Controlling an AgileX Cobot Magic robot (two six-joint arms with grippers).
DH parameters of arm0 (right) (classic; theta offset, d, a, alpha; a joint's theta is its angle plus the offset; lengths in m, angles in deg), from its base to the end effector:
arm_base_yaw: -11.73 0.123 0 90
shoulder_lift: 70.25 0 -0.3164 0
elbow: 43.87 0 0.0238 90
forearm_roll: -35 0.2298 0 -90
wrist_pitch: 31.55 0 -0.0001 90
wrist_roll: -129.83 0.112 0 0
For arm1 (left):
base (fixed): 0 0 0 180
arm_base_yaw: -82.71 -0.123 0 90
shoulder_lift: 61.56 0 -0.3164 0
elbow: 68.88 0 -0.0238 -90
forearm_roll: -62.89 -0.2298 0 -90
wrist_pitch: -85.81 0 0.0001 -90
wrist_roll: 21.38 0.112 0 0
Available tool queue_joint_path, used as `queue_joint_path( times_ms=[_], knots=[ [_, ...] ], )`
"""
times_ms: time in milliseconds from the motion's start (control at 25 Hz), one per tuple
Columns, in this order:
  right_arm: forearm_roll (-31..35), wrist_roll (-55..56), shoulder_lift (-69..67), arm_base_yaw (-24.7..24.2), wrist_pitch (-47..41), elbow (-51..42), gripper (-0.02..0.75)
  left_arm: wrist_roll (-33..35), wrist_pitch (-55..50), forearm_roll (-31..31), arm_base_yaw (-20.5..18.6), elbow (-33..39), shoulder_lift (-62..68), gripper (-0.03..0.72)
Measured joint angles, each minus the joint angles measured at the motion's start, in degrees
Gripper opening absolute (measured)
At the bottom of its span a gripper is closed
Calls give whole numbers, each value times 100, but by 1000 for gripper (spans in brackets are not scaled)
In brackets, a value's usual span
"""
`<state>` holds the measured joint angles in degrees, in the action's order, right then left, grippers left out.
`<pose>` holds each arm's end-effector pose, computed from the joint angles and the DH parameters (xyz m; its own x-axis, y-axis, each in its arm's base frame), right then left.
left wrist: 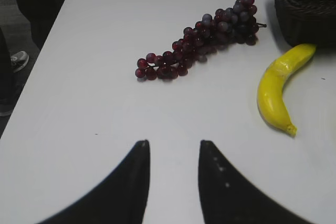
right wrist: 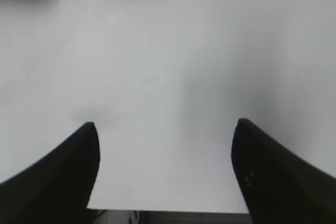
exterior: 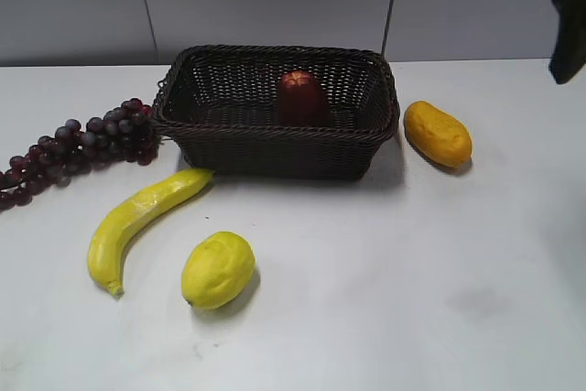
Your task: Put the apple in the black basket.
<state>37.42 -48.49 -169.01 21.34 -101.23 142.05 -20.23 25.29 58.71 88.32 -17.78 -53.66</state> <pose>0.3073 0.0565 0.3413 -0.9473 -0.1158 -0.2987 -0.1370 0.9893 0.0510 -0.0306 0.0101 0.2502 -0.4862 0.1039 -0.8676 0.0699 0.9943 0.0799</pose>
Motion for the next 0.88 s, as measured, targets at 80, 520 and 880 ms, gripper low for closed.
queue_joint_path(
  times_ms=[80,520,880],
  knots=[
    [-14,-23,226,-198,5,-277,590,0,0,0,0,0,0,236],
    [347,-41,1885,-287,79,-2583,590,0,0,0,0,0,0,236],
    [384,-41,3503,-287,692,-4179,590,0,0,0,0,0,0,216]
  ],
)
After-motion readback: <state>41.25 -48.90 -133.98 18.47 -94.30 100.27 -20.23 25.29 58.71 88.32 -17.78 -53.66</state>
